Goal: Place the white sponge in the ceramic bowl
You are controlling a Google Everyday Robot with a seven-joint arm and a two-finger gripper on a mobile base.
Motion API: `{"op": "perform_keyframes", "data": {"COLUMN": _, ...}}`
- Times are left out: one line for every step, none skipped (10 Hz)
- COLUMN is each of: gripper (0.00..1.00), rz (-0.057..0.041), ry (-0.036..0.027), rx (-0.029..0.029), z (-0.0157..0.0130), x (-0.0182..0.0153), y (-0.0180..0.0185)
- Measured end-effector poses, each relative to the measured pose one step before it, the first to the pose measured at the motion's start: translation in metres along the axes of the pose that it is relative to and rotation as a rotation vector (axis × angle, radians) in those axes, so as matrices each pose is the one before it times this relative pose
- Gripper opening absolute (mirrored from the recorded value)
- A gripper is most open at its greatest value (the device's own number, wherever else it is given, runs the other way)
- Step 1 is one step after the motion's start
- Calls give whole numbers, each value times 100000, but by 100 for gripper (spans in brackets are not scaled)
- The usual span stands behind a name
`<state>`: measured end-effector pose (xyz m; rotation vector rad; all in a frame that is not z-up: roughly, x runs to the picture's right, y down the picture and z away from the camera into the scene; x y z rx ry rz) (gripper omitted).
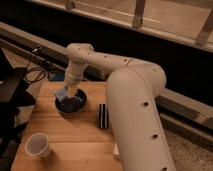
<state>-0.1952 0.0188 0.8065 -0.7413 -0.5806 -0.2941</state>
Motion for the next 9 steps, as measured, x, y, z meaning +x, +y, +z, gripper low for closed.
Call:
{"op": "perform_keyframes", "data": {"gripper": 59, "rz": 1325, "ry": -1070, "rx": 831, "z": -19, "x": 130, "y": 77}}
{"op": "perform_keyframes", "data": {"gripper": 69, "rz": 1578, "ry": -908, "rx": 979, "z": -148, "x": 407, "y": 99}}
{"op": "perform_keyframes", "data": {"gripper": 77, "rz": 1829, "ry": -967, "rx": 1076, "z": -203, "x": 537, "y": 130}}
{"op": "perform_keyframes", "data": {"gripper": 80, "rz": 660, "ry": -490, "rx": 390, "z": -24, "x": 70, "y": 27}}
{"op": "perform_keyframes", "data": {"gripper": 80, "rz": -488, "ry": -522, "rx": 395, "z": 95, "x": -196, "y": -28}}
{"op": "perform_keyframes", "data": {"gripper": 80, "rz": -512, "ry": -245, "rx": 613, "z": -17, "x": -187, "y": -38}}
{"op": "perform_keyframes", "data": {"gripper": 80, "rz": -24, "ry": -62, "rx": 650, "z": -60, "x": 34, "y": -23}}
{"op": "perform_keyframes", "data": {"gripper": 80, "rz": 28, "ry": -67, "rx": 558, "z": -85, "x": 43, "y": -12}}
{"op": "perform_keyframes", "data": {"gripper": 72, "rz": -710, "ry": 1189, "rx": -552, "z": 194, "x": -231, "y": -432}}
